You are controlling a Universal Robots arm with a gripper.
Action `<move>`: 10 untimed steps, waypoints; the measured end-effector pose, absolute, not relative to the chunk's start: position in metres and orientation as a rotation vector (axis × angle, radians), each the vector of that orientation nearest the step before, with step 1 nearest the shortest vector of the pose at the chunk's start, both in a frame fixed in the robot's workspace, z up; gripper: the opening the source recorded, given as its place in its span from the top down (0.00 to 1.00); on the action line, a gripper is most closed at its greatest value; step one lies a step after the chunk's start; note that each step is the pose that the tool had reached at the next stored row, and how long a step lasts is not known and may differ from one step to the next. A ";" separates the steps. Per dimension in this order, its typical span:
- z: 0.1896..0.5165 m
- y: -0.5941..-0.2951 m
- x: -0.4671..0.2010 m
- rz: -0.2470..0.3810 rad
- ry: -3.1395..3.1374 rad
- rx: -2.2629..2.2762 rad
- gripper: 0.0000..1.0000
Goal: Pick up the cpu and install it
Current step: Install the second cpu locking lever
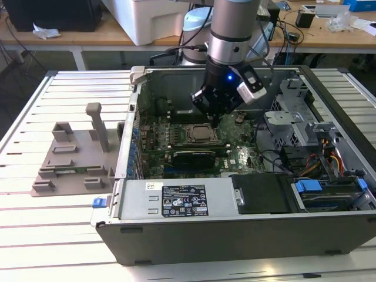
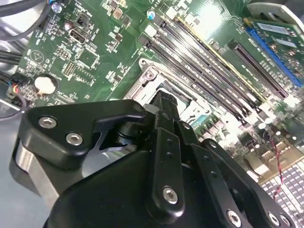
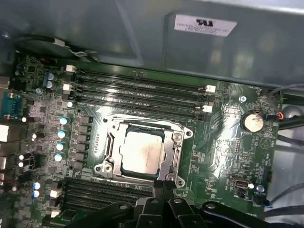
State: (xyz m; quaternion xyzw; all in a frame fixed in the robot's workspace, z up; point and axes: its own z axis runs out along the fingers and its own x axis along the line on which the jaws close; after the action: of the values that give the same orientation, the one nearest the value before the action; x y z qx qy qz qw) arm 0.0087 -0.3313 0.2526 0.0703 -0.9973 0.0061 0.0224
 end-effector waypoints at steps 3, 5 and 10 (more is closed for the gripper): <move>0.260 -0.331 0.009 0.020 -3.089 0.218 0.89; 0.266 -0.330 0.009 0.020 -3.089 0.218 0.89; 0.288 -0.330 0.009 0.021 -3.089 0.218 0.89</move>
State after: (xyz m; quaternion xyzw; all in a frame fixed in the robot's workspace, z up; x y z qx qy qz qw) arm 0.0087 -0.3297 0.2876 0.0703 -0.9973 0.0066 0.0224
